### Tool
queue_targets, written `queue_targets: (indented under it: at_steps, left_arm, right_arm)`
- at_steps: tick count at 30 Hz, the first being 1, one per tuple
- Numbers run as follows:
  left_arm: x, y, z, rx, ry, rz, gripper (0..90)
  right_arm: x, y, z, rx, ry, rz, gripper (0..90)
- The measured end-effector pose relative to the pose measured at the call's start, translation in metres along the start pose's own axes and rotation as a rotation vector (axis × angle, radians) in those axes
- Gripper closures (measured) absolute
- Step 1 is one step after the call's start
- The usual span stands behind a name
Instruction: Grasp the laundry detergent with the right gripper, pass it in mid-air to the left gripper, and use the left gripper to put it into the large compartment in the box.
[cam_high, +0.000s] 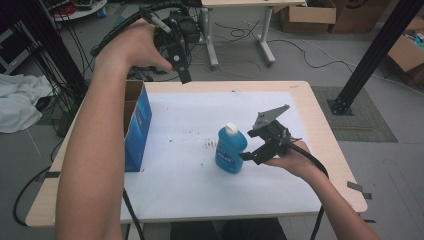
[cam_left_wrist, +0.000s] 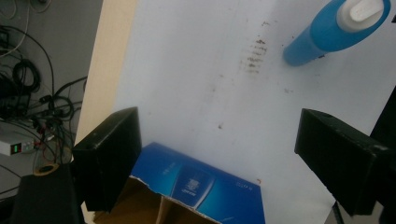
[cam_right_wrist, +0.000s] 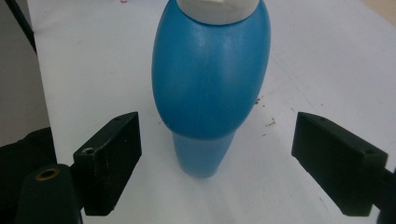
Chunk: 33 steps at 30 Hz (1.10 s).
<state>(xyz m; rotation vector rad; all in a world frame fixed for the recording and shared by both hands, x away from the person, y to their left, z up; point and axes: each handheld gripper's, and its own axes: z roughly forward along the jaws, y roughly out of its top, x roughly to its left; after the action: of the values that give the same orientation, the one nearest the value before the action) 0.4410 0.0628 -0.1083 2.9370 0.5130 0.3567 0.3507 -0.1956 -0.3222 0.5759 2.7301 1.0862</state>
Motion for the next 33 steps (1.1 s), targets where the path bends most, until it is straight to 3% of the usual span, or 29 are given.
queue_targets:
  at_steps: [25, 33]
  left_arm:
    - [0.003, -0.005, 0.004, 0.006, -0.009, -0.008, 15.4]
    - [0.002, -0.006, 0.005, 0.003, -0.012, -0.007, 15.3]
  right_arm:
    - [0.006, 0.003, 0.03, 0.002, -0.02, 0.009, 18.4]
    - [0.009, 0.002, 0.037, -0.008, -0.046, 0.01, 21.4]
